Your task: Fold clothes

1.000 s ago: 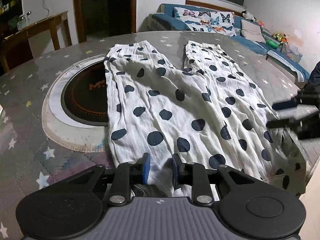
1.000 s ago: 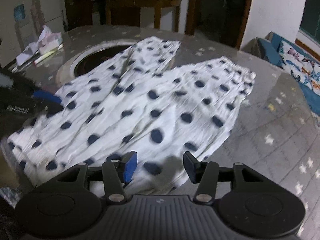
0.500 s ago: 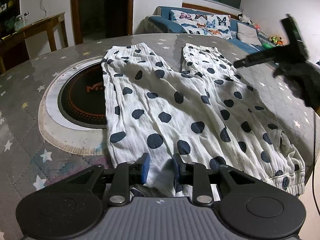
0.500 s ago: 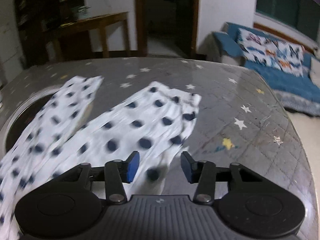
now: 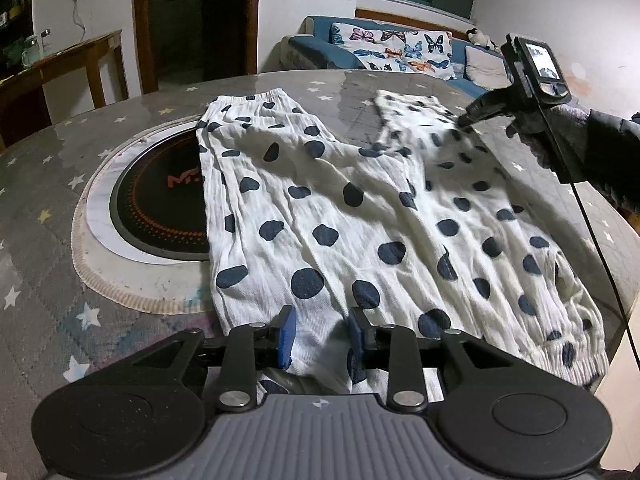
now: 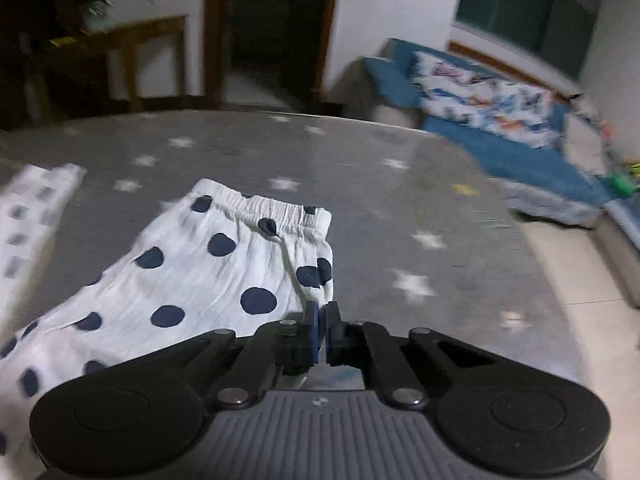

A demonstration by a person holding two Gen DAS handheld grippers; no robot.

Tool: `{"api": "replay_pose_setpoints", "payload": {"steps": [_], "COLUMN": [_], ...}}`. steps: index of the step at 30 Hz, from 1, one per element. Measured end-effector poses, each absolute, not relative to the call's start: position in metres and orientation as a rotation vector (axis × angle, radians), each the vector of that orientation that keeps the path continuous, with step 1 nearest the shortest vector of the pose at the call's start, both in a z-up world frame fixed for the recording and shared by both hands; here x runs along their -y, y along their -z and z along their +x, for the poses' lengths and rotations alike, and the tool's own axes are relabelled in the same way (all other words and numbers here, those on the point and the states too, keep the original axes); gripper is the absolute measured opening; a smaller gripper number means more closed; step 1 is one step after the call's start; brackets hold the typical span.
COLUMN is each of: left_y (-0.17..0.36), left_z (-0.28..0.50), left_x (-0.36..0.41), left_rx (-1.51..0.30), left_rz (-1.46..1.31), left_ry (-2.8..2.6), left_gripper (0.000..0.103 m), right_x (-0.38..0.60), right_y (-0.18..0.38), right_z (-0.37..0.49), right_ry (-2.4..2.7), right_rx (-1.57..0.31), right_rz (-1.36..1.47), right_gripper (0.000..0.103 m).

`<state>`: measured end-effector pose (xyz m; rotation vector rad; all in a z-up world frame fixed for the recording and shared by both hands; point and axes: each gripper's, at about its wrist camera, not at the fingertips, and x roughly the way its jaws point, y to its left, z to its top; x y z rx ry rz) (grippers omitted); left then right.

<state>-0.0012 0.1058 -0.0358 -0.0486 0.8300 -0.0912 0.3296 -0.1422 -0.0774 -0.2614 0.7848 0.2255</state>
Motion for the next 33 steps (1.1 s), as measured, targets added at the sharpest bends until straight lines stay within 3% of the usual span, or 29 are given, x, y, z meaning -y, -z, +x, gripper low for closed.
{"api": "replay_pose_setpoints", "payload": {"steps": [8,12,15,25,28,32,33], "left_y": [0.029,0.028,0.029,0.038,0.038,0.038,0.038], "left_z": [-0.001,-0.001,-0.001,0.002,0.003,0.006,0.007], "left_x": [-0.111,-0.123,-0.130,-0.142,-0.141,-0.142,-0.142], "left_rx": [-0.798,-0.783,-0.782,-0.796,-0.789,-0.785,-0.784], "left_rz": [-0.060,-0.074,-0.076,-0.098,-0.090,-0.091,-0.092], "left_ry": [0.074,0.003,-0.047,-0.078,-0.060,-0.043,-0.041], "left_gripper": [0.036,0.038,0.044,0.042,0.036,0.017,0.011], "right_x": [0.123,0.082,0.044,-0.054,-0.069,-0.080,-0.082], "right_y": [0.042,0.026,0.026,0.052,0.061,0.070,0.072], "right_z": [0.319,0.315,0.317,0.352,0.364,0.376,0.378], "right_ry": [-0.285,-0.511,-0.646,-0.740,-0.720,-0.691,-0.694], "right_rx": [-0.708,-0.732,-0.765,-0.818,-0.834,-0.851,-0.856], "right_rz": [-0.282,-0.229,-0.213,-0.235,-0.225,-0.229,-0.229], "right_gripper": [0.010,0.025,0.025,0.028,0.028,0.027,0.016]}}
